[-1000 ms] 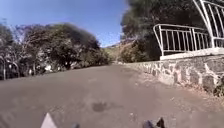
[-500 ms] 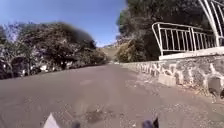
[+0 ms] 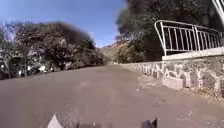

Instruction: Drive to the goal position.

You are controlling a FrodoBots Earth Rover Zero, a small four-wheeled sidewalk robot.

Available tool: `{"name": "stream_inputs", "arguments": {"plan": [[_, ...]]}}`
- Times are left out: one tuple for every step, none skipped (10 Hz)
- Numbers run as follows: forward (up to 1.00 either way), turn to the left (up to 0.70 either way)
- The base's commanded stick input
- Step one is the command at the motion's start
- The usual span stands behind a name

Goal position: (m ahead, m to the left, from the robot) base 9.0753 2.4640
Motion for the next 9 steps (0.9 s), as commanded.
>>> {"name": "stream_inputs", "arguments": {"plan": [[0.5,0.0],[0.5,0.0],[0.5,0.0],[0.5,0.0],[0.5,0.0],[0.5,0.0],[0.5,0.0],[0.5,0.0],[0.5,0.0]]}}
